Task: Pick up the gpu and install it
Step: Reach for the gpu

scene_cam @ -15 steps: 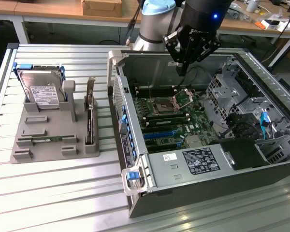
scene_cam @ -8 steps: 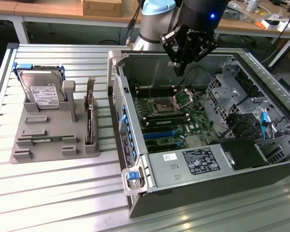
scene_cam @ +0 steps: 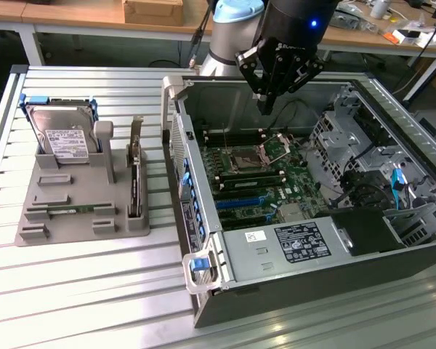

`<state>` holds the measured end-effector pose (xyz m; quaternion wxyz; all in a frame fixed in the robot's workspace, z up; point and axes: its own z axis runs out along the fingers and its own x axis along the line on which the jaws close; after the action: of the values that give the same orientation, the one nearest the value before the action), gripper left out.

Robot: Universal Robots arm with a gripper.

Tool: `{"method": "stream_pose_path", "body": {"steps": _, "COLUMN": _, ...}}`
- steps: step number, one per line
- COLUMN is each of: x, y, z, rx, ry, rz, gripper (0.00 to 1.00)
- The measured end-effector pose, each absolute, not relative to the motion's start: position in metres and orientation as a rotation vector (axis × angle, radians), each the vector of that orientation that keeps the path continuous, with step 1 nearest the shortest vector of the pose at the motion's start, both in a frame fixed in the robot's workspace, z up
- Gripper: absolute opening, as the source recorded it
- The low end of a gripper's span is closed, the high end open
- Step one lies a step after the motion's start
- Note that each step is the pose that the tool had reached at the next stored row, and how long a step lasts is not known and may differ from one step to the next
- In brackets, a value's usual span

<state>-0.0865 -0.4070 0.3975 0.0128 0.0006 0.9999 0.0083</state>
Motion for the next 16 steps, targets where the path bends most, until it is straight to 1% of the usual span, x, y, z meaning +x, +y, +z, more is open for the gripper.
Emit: {"method": "stream_pose_path", "body": {"steps": 16, "x": -0.102, "y": -0.407, "z": 0.397, "rx": 0.002, "ry": 3.116, "rz": 0.026, "gripper": 0.11}}
